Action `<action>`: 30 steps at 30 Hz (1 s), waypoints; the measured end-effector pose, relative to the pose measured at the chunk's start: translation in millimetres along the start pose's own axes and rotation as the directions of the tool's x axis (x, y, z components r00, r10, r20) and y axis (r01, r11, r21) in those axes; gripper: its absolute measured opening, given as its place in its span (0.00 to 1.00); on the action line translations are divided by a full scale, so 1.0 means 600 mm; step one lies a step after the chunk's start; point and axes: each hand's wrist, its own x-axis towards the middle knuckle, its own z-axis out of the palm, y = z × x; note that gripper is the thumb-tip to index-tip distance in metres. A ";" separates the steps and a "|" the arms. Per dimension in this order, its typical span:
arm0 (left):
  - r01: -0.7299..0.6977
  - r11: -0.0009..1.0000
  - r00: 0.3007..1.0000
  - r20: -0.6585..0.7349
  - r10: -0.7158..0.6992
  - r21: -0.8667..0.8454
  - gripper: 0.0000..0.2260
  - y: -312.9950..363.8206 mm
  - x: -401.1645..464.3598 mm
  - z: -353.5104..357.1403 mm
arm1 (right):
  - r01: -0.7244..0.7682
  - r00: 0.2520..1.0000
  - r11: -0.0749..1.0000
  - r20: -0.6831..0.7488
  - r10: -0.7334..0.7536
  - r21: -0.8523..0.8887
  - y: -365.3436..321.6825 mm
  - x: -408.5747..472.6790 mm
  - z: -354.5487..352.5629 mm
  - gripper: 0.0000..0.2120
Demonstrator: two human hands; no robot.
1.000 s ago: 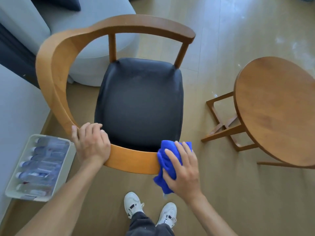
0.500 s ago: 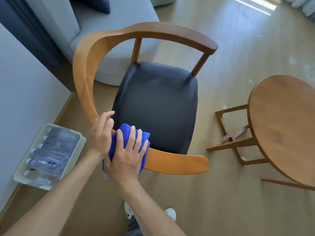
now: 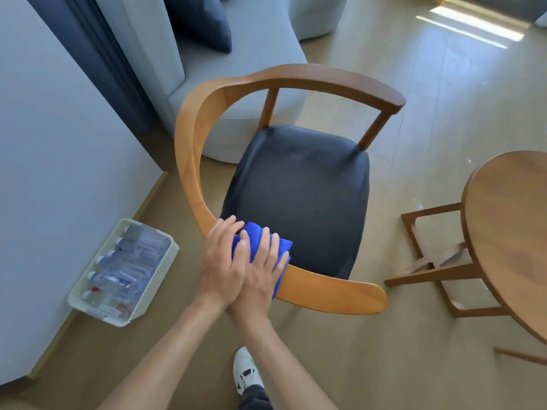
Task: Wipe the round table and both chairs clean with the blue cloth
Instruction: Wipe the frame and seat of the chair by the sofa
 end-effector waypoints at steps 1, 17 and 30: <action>0.008 1.000 0.999 -0.046 -0.007 0.021 0.21 0.000 0.008 -0.013 | 0.006 0.997 0.998 0.077 -0.010 0.056 -0.027 0.010 0.000 0.20; -0.003 0.757 0.994 -0.079 0.072 0.654 0.20 -0.070 0.056 0.024 | 0.214 0.974 0.954 -0.032 -0.226 -0.211 0.113 0.057 -0.014 0.21; -0.359 0.489 0.890 0.134 0.435 0.795 0.27 -0.071 0.370 -0.112 | 0.172 0.970 0.976 -0.151 -0.192 -0.134 0.115 0.067 0.005 0.17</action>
